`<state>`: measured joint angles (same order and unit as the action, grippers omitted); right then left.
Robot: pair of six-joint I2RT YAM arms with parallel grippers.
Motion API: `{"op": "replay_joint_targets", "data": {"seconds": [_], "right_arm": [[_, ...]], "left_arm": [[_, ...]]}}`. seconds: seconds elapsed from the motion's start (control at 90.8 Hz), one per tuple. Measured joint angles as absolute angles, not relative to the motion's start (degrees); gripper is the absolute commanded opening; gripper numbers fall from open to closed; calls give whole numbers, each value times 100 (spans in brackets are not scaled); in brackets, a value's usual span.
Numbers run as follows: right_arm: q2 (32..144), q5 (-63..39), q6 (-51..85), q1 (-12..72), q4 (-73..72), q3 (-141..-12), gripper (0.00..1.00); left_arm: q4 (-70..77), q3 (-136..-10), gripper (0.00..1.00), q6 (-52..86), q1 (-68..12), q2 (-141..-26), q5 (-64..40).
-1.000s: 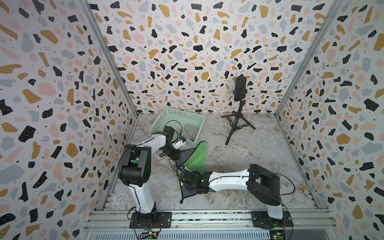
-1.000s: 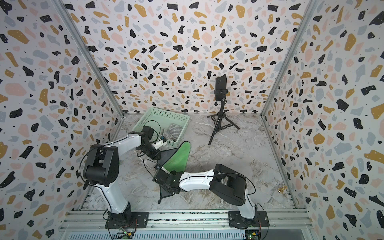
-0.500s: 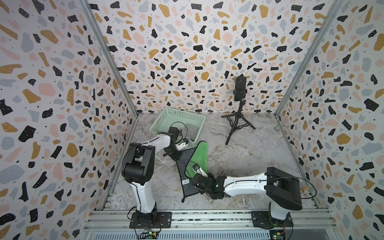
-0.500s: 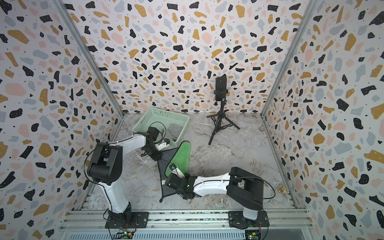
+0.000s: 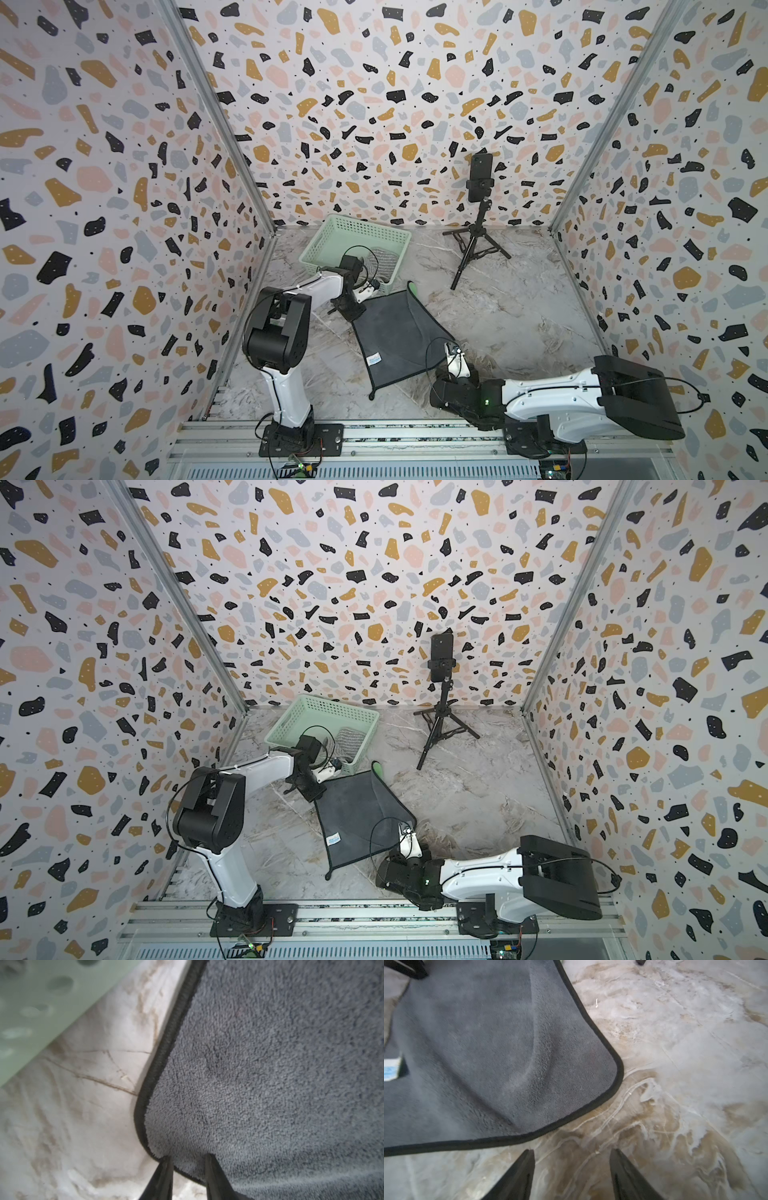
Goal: Fold the square dishcloth
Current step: Flatten out the cleaning item at the center of the board.
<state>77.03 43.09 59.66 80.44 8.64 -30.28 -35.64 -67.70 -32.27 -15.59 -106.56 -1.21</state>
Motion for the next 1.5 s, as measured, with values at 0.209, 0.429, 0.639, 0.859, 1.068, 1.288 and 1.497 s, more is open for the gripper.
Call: {"op": "replay_joint_targets", "data": {"seconds": [0.209, 0.429, 0.639, 0.859, 1.068, 1.288, 1.497], "right_arm": [[7756, 3903, 5024, 7673, 1079, -4178, 92], [8663, 1935, 4060, 6090, 932, -5212, 20], [9378, 1164, 3972, 5614, 906, -5068, 0], [8635, 1212, 4239, 5610, 816, -3979, 0], [7666, 1227, 4442, 5592, 792, -3142, 20], [6783, 985, 4359, 5513, 1033, -3033, 37], [6453, 963, 4261, 5177, 1258, -3081, 11]], "left_arm": [[-3546, -6659, 42, -3282, -1588, -10501, -139], [-3769, -6554, 48, -3371, -1592, -9730, -250], [-3865, -6101, 48, -3409, -1885, -8993, -344], [-3931, -5721, 47, -3404, -2443, -8995, -292], [-3839, -5498, 43, -3363, -3055, -9059, -43], [-3557, -5502, 40, -3317, -3155, -9531, 360], [-3376, -5535, 40, -3328, -3155, -9647, 810]]}}
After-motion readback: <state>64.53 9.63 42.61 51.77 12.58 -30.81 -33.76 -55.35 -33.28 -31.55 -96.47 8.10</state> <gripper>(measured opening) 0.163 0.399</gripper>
